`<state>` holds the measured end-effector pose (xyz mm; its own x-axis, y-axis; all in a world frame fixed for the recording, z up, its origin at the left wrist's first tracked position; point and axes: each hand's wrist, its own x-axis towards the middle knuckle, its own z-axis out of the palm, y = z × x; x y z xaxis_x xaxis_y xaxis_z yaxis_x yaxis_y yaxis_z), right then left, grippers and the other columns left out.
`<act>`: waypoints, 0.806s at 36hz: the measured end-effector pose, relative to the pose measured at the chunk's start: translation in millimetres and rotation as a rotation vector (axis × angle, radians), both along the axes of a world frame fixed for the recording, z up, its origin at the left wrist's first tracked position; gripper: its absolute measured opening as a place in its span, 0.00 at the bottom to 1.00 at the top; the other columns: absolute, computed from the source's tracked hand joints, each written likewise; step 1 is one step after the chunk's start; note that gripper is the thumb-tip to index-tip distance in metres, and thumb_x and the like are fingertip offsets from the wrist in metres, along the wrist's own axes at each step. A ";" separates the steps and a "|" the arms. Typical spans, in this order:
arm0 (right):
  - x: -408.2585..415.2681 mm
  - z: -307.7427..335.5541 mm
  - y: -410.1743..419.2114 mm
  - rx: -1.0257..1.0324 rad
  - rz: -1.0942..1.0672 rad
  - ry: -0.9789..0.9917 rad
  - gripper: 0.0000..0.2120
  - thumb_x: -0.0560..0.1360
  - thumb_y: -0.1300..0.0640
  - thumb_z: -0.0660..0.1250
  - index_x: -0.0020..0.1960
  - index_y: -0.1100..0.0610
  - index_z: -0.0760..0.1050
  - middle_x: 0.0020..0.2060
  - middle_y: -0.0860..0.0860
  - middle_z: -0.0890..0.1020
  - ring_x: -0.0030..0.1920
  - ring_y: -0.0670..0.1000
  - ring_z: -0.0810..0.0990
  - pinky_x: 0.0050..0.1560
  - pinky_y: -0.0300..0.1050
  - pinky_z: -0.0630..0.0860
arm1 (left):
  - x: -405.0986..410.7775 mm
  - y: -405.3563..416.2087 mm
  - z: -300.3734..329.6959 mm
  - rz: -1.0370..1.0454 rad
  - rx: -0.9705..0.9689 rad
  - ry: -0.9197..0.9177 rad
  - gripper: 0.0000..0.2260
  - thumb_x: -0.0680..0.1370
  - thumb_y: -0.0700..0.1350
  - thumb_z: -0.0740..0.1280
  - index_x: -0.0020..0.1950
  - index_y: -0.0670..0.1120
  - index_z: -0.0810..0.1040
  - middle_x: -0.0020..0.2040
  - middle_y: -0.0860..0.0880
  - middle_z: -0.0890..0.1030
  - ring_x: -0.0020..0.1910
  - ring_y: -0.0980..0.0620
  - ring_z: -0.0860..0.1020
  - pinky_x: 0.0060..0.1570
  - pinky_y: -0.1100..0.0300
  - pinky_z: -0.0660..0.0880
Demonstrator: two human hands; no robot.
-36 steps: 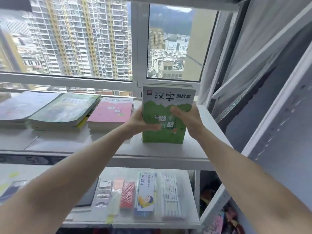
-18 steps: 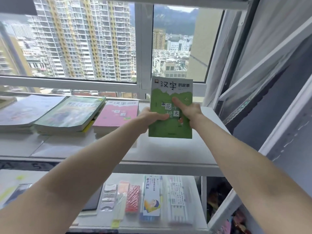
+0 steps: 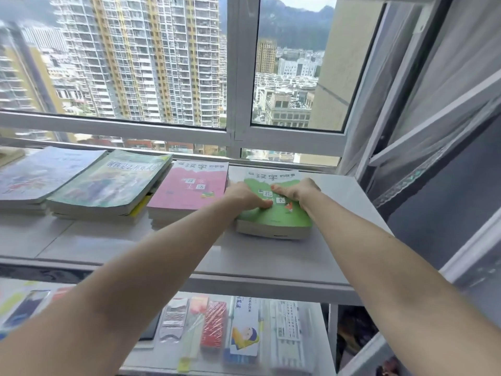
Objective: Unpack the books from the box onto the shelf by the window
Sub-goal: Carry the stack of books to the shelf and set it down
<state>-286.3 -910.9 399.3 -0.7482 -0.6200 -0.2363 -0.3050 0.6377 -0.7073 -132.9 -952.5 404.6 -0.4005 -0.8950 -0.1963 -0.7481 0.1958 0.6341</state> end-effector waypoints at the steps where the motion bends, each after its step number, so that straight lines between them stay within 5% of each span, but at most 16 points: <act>1: 1.1 -2.2 0.4 0.020 -0.001 0.020 0.49 0.61 0.32 0.77 0.68 0.65 0.69 0.62 0.59 0.78 0.60 0.58 0.78 0.50 0.46 0.74 | -0.9 -0.6 -1.3 -0.003 -0.011 -0.019 0.32 0.68 0.62 0.75 0.62 0.41 0.74 0.55 0.46 0.79 0.53 0.47 0.77 0.45 0.59 0.72; 5: 4.3 -6.2 -3.2 0.041 0.007 0.087 0.46 0.64 0.31 0.73 0.67 0.64 0.69 0.62 0.59 0.77 0.62 0.59 0.77 0.49 0.46 0.73 | -5.7 -2.4 -1.8 -0.030 -0.090 -0.088 0.26 0.69 0.62 0.74 0.53 0.43 0.74 0.42 0.49 0.75 0.45 0.49 0.75 0.41 0.59 0.71; 11: 6.9 -8.0 -5.9 0.140 -0.004 0.223 0.40 0.61 0.26 0.70 0.57 0.57 0.73 0.58 0.58 0.79 0.60 0.60 0.75 0.52 0.49 0.72 | -9.7 -4.0 -0.9 -0.059 -0.240 -0.226 0.23 0.70 0.63 0.72 0.38 0.45 0.69 0.43 0.48 0.75 0.45 0.47 0.75 0.40 0.58 0.70; 15: 10.2 -8.5 -2.0 0.193 -0.027 0.291 0.42 0.60 0.23 0.67 0.57 0.56 0.76 0.58 0.58 0.77 0.60 0.60 0.72 0.51 0.51 0.68 | -11.9 -0.5 6.0 -0.098 -0.362 -0.323 0.23 0.70 0.65 0.71 0.50 0.47 0.73 0.52 0.47 0.76 0.57 0.46 0.76 0.44 0.56 0.71; 21: 11.4 -9.7 5.6 0.183 0.019 0.256 0.40 0.62 0.22 0.63 0.56 0.55 0.79 0.55 0.55 0.81 0.58 0.59 0.77 0.56 0.49 0.73 | -13.2 3.8 7.5 -0.144 -0.423 -0.425 0.21 0.74 0.64 0.65 0.54 0.47 0.75 0.55 0.47 0.77 0.57 0.45 0.76 0.43 0.55 0.71; 29: -3.3 6.2 23.9 0.133 0.082 0.430 0.28 0.71 0.29 0.64 0.49 0.55 0.73 0.56 0.56 0.80 0.58 0.59 0.77 0.50 0.49 0.70 | -18.6 15.7 25.0 -0.228 -0.565 -0.530 0.15 0.73 0.56 0.68 0.38 0.48 0.68 0.42 0.50 0.74 0.44 0.45 0.76 0.44 0.55 0.75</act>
